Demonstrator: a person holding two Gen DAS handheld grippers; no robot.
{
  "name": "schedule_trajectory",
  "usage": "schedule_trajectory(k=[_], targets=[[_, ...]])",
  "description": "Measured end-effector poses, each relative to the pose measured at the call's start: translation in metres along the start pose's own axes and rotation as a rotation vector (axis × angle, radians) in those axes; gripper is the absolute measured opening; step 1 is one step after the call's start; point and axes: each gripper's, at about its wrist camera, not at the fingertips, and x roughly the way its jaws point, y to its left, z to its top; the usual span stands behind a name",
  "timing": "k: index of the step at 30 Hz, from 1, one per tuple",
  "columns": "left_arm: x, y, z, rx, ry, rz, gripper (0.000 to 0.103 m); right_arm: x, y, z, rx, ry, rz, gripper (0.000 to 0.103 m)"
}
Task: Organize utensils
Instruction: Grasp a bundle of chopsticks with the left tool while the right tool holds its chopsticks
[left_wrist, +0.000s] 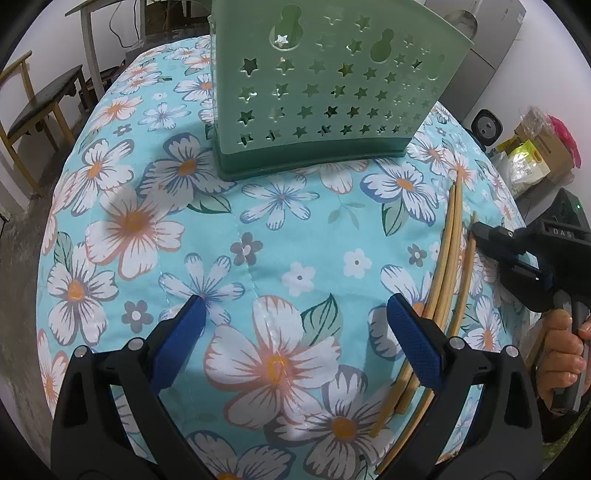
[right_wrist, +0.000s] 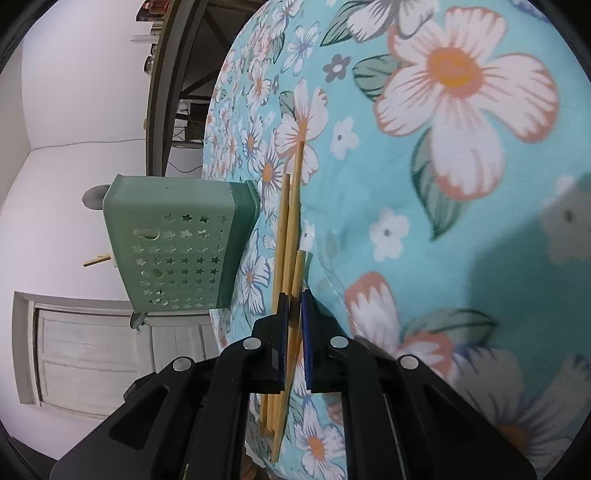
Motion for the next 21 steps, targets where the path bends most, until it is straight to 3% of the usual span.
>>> schedule_trajectory(k=[8, 14, 15, 17, 18, 20, 21], targets=[[-0.007, -0.001, 0.003, -0.016, -0.019, -0.024, 0.095, -0.02, -0.006, 0.004, -0.004, -0.032, -0.017, 0.007], [-0.022, -0.027, 0.003, 0.102, -0.089, -0.065, 0.094, -0.023, -0.011, 0.008, 0.007, -0.036, -0.007, 0.007], [-0.023, -0.033, 0.003, 0.128, -0.098, -0.075, 0.091, -0.022, -0.011, 0.009, 0.005, -0.036, -0.008, 0.007], [-0.023, -0.043, 0.003, 0.165, -0.097, -0.089, 0.072, -0.023, -0.012, 0.009, 0.004, -0.035, -0.007, 0.007], [-0.021, -0.048, 0.002, 0.182, -0.089, -0.095, 0.07, -0.024, -0.013, 0.008, 0.004, -0.034, -0.005, 0.007], [-0.018, -0.053, 0.002, 0.199, -0.073, -0.115, 0.054, -0.025, -0.015, 0.007, 0.005, -0.033, 0.001, 0.007], [-0.014, -0.055, 0.002, 0.206, -0.061, -0.124, 0.051, -0.025, -0.016, 0.008, 0.005, -0.032, 0.003, 0.007]])
